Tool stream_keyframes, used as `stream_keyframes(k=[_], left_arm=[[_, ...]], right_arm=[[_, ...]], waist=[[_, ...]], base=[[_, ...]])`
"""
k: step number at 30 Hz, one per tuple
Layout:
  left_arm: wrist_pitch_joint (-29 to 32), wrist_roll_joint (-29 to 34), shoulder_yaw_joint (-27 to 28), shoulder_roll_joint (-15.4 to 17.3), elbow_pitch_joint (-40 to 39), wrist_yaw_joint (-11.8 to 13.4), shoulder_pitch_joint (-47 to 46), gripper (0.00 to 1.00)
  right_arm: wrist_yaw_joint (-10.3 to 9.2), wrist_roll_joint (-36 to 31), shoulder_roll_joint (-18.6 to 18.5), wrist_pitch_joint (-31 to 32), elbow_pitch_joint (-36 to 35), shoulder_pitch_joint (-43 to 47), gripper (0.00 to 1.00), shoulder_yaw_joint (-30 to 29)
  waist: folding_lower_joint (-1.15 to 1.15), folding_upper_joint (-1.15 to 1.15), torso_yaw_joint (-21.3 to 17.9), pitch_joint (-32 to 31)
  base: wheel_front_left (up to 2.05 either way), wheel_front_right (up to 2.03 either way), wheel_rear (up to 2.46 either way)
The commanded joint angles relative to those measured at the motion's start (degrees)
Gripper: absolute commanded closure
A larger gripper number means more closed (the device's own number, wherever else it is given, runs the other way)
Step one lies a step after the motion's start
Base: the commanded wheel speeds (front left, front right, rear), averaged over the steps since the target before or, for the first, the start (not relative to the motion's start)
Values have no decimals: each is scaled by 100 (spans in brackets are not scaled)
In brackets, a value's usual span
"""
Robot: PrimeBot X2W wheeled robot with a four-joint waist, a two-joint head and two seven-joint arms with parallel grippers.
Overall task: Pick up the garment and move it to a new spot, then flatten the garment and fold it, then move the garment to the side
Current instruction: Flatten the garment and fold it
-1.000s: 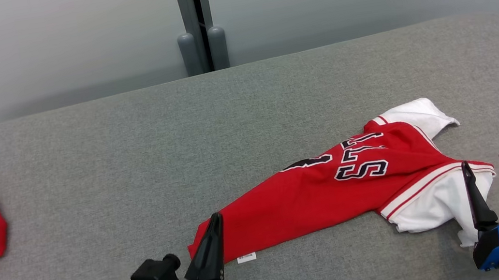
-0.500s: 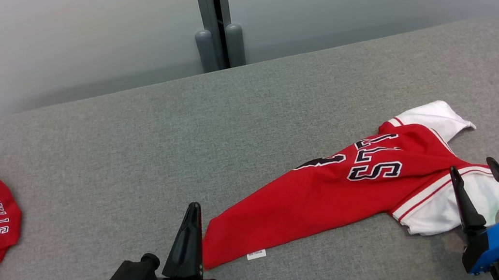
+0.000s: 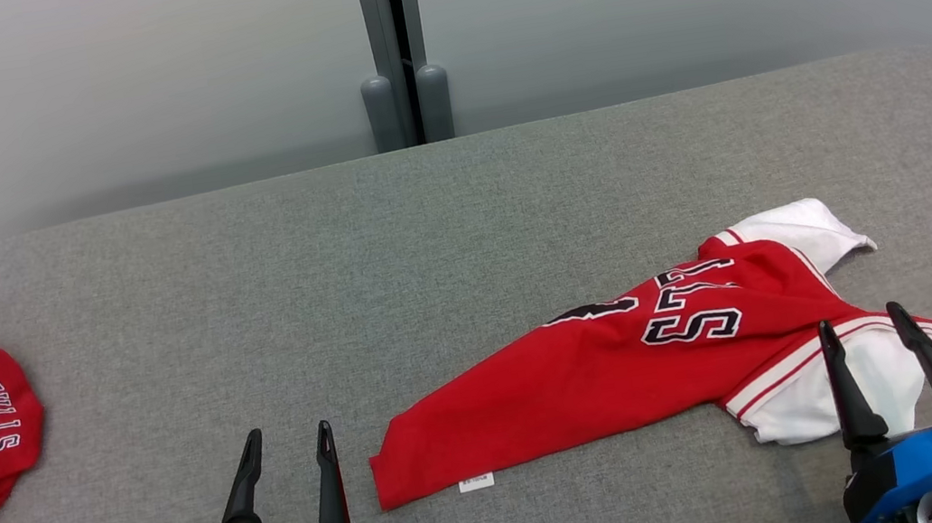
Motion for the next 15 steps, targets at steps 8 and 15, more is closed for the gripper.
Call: stream_keyframes(k=[8, 15], left_arm=[[-15, -370, -152, -34, 478, -465, 102, 0], [-16, -1061, -590, -33, 1271, -632, -161, 0]], right_arm=[[-2, 63, 81, -7, -4, 99, 0, 297], [-2, 51, 88, -7, -21, -64, 0, 398]], waist=[[0, 0, 6, 26], [0, 0, -174, 205]], base=[[0, 0, 0], [0, 0, 0]])
